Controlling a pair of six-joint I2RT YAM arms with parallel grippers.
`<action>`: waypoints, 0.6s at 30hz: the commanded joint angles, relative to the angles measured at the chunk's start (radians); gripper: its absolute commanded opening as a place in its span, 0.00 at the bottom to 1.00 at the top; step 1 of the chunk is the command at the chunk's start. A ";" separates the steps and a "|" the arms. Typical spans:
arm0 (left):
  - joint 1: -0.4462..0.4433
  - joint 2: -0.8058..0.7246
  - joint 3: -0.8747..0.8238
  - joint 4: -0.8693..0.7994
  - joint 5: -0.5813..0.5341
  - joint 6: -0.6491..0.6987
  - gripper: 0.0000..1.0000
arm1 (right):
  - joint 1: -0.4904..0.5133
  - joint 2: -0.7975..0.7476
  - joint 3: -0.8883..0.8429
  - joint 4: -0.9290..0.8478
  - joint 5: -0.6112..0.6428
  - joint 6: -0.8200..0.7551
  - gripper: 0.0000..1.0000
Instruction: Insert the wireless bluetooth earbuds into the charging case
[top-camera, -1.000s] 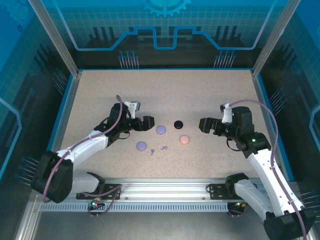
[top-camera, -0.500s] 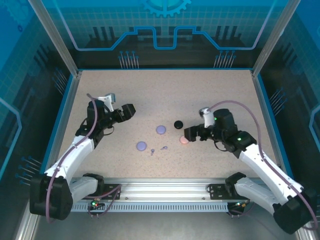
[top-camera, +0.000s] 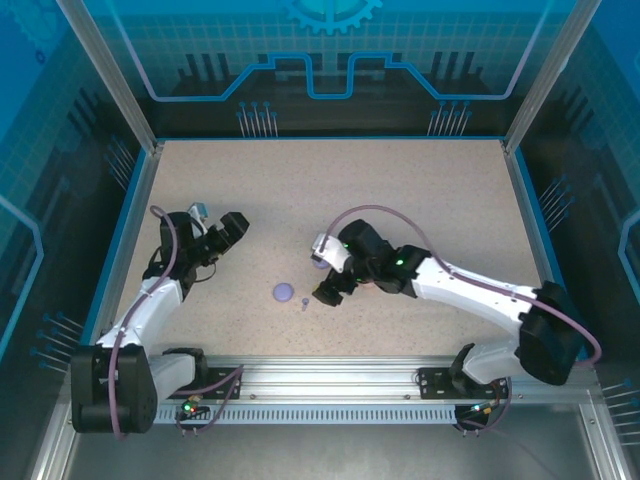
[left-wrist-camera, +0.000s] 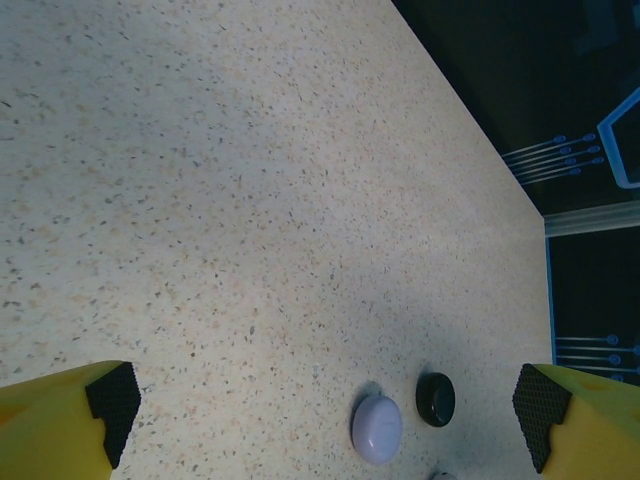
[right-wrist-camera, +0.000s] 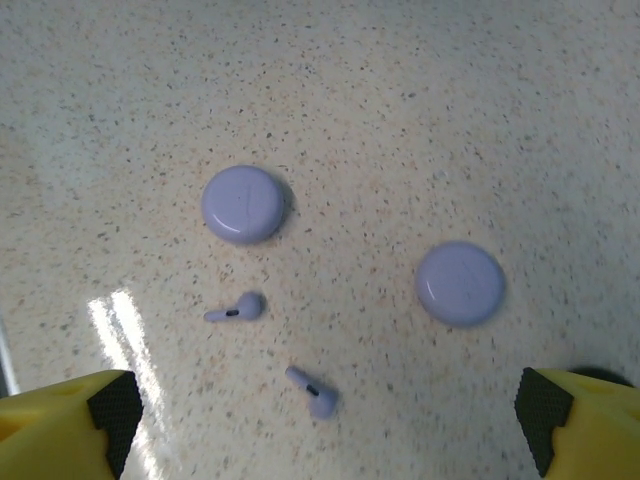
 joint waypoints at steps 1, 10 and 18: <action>0.025 -0.032 -0.019 0.022 0.036 -0.031 0.99 | 0.060 0.105 0.061 0.059 0.086 -0.039 0.99; 0.043 -0.050 -0.025 -0.003 0.042 -0.004 0.99 | 0.152 0.430 0.320 -0.071 0.161 0.196 0.93; 0.046 -0.048 -0.028 0.004 0.044 -0.011 0.99 | 0.162 0.578 0.433 -0.145 0.168 0.266 0.92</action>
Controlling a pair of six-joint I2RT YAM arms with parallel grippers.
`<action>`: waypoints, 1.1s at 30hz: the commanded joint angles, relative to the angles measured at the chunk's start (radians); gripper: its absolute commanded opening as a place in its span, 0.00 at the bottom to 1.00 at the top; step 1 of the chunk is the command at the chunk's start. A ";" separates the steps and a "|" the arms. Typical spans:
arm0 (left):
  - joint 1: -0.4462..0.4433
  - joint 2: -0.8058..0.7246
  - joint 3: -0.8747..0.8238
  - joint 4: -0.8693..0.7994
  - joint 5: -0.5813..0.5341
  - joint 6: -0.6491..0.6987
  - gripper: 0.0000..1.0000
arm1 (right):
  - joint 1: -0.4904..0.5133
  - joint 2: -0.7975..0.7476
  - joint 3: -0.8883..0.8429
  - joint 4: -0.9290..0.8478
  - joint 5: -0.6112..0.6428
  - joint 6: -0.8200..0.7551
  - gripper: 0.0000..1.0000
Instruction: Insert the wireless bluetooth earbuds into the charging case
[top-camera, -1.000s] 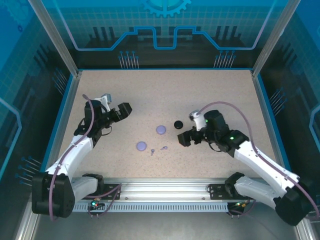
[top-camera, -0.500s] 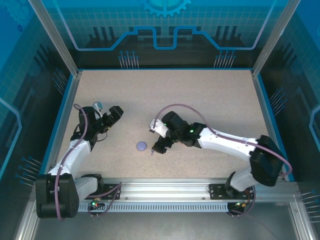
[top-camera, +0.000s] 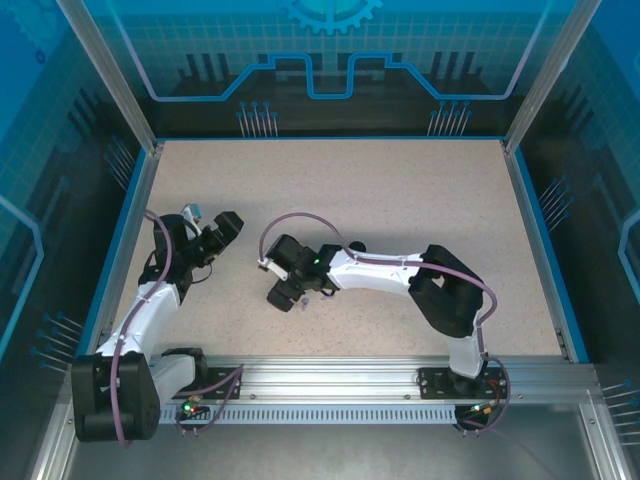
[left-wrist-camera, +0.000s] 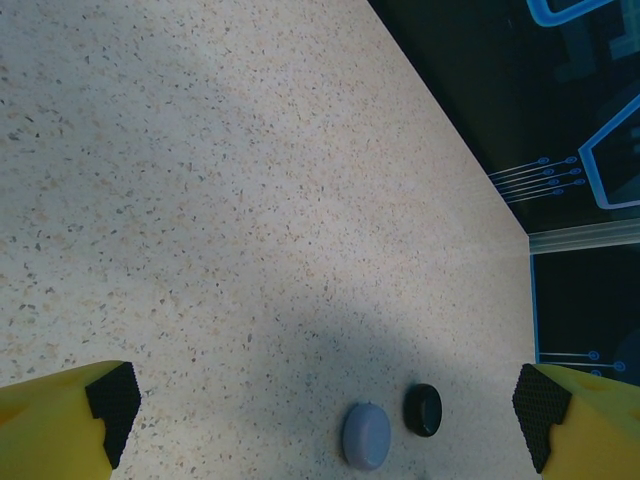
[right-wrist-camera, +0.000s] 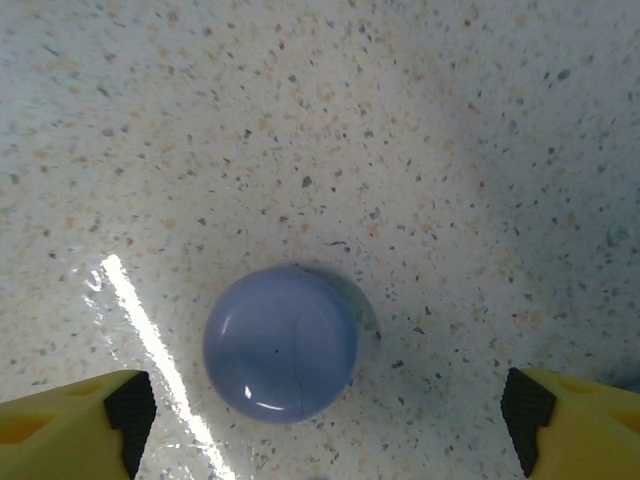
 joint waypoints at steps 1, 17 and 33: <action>0.012 -0.012 -0.016 -0.001 0.024 0.006 0.99 | 0.009 0.050 0.053 -0.068 0.012 0.052 0.91; 0.012 -0.008 -0.022 0.003 0.023 -0.002 0.99 | 0.026 0.168 0.147 -0.141 -0.001 0.042 0.78; 0.012 -0.003 -0.021 0.005 0.023 -0.004 0.99 | 0.031 0.189 0.150 -0.173 -0.005 0.058 0.67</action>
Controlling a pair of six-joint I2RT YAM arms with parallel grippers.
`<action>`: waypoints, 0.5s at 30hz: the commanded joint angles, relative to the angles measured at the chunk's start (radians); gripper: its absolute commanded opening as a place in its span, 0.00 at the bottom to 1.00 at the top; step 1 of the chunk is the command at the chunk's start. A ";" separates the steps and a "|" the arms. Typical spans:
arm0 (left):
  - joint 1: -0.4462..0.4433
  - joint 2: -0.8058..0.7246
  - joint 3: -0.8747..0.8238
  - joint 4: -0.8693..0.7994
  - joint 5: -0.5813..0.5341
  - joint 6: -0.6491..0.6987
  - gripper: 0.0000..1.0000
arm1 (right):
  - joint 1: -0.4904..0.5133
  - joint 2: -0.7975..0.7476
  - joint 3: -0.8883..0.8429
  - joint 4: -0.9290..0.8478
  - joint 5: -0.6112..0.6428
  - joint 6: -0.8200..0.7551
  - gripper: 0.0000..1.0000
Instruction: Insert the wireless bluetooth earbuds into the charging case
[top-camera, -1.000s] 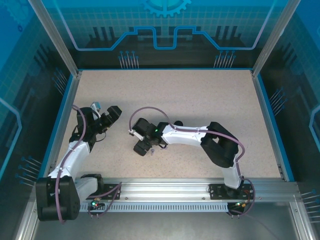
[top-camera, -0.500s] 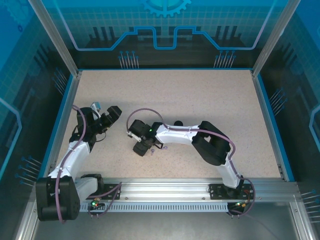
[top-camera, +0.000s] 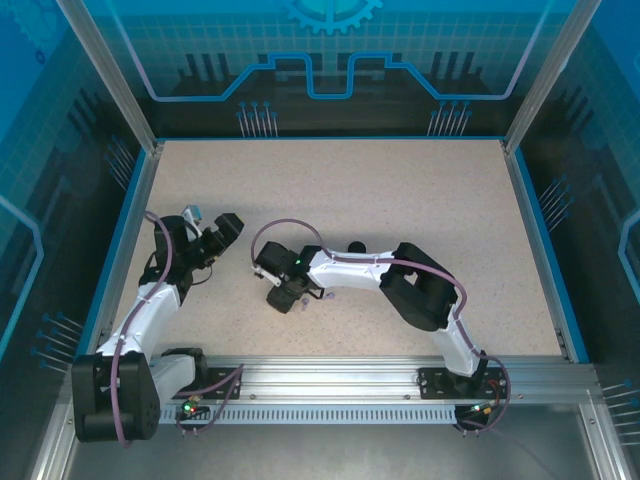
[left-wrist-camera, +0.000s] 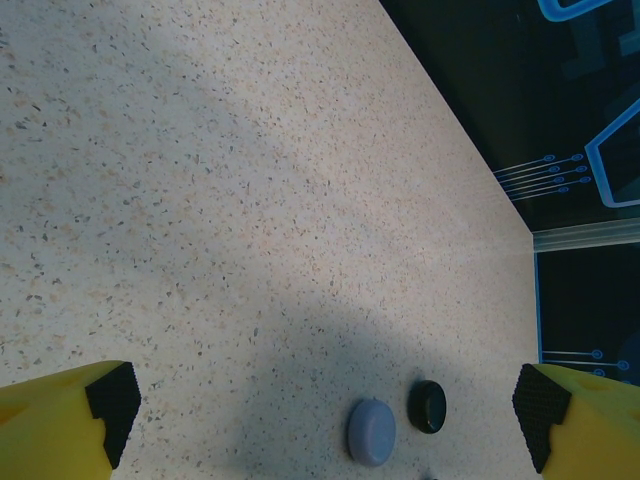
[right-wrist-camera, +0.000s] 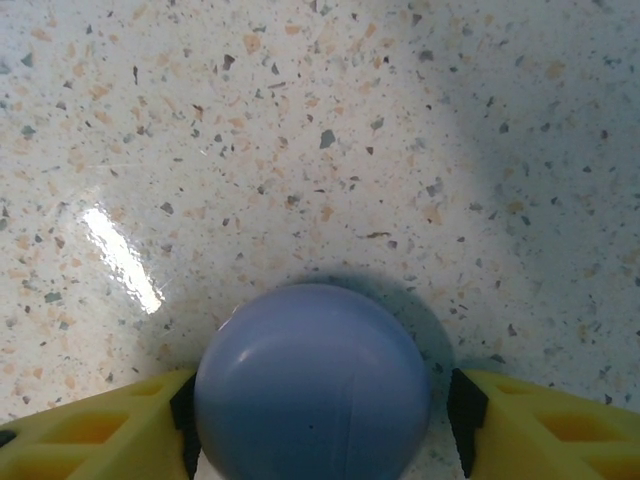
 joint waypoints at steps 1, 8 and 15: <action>0.012 -0.003 -0.009 0.004 0.023 -0.003 0.99 | 0.015 0.030 0.009 -0.044 -0.002 0.016 0.66; 0.012 -0.019 -0.018 -0.013 0.045 0.034 0.99 | 0.005 0.019 -0.012 -0.027 -0.006 0.015 0.56; 0.011 -0.028 -0.038 -0.020 0.109 0.060 0.99 | -0.040 -0.114 -0.142 0.077 -0.039 -0.032 0.51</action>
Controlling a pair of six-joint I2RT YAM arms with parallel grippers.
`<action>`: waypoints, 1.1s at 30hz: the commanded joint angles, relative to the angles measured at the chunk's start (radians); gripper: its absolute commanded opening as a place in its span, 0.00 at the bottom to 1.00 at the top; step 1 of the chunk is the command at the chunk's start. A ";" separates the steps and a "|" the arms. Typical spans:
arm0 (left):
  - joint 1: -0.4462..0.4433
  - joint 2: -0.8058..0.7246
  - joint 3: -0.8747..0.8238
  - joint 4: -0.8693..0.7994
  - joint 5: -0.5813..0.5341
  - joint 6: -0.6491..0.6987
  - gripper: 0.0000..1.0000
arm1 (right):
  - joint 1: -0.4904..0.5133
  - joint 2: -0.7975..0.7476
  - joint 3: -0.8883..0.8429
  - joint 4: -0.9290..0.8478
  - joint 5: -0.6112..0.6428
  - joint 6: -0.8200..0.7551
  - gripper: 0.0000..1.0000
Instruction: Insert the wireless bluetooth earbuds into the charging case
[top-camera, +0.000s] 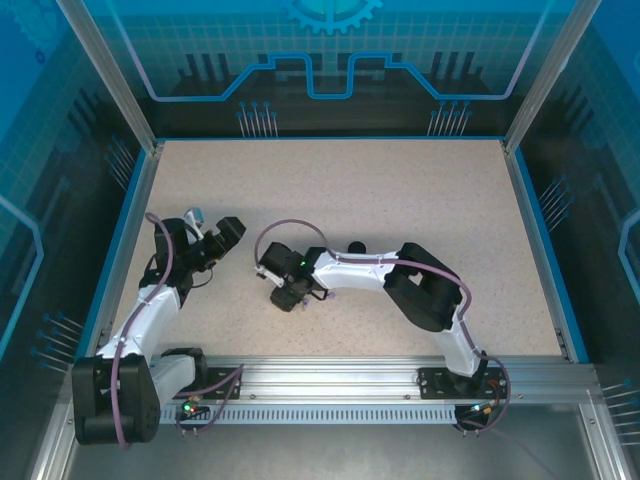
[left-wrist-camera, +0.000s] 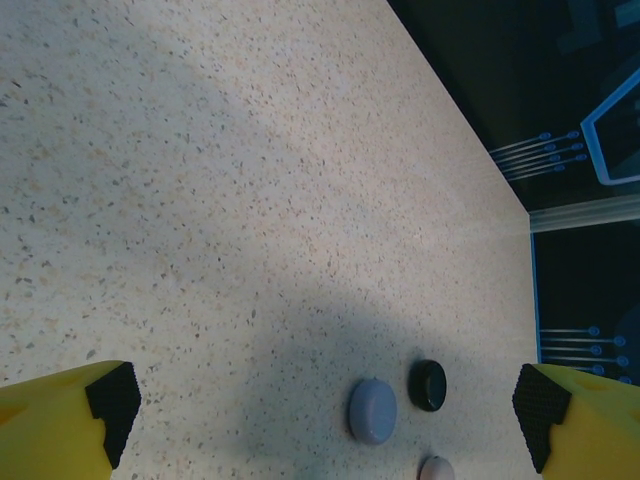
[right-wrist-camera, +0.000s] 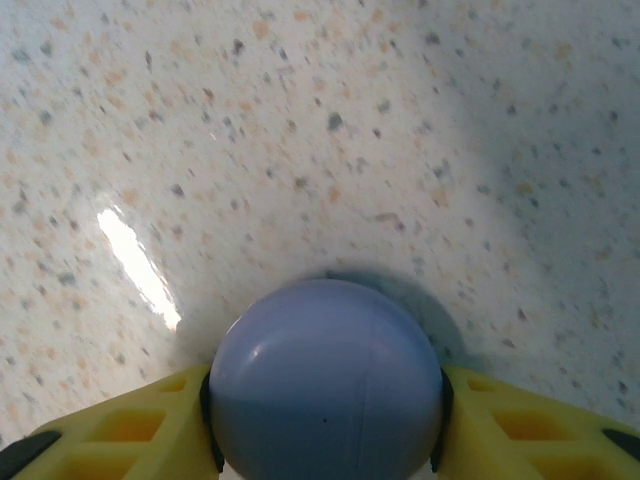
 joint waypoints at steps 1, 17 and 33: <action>0.010 -0.012 -0.016 -0.015 0.083 0.033 0.99 | -0.033 -0.091 -0.085 0.039 -0.017 -0.047 0.50; -0.174 0.095 0.016 0.073 0.415 0.036 0.93 | -0.144 -0.548 -0.536 0.432 -0.089 -0.362 0.47; -0.419 0.251 0.065 0.260 0.537 0.004 0.91 | -0.156 -0.710 -0.635 0.530 -0.077 -0.458 0.47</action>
